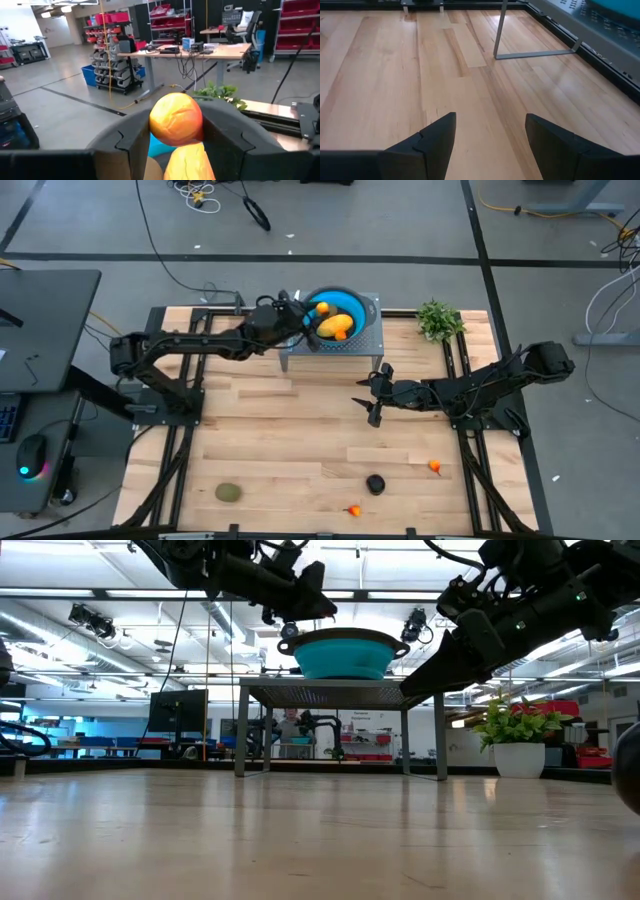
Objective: Pick & Place Fruit
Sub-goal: Put the orange pear into the blue strainer bowl, then put the brown kiwi into the blue strainer bowl
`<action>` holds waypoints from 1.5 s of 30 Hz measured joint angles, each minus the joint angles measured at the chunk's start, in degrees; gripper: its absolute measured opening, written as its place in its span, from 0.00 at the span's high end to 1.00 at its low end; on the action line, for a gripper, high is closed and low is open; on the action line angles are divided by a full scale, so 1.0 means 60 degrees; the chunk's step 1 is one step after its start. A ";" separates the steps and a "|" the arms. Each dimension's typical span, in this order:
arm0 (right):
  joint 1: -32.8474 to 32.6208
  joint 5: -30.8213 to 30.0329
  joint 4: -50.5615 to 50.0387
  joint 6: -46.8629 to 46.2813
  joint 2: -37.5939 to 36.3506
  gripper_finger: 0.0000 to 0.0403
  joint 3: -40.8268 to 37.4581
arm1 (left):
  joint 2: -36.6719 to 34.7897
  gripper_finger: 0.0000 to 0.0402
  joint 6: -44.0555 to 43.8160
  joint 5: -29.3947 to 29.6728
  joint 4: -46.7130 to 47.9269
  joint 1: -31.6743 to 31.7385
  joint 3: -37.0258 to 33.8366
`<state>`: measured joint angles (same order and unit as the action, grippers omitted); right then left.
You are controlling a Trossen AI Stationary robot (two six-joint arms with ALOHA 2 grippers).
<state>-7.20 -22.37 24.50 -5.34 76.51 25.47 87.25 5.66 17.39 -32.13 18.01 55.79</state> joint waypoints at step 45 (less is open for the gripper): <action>0.0000 0.0073 -0.0043 -0.0324 0.0000 0.38 0.0000 | -0.3211 0.36 -0.1305 -0.0504 0.5841 -0.2222 0.0004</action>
<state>-7.20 -21.93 24.24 -7.29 76.51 25.47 67.99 -2.16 14.36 2.91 4.68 55.81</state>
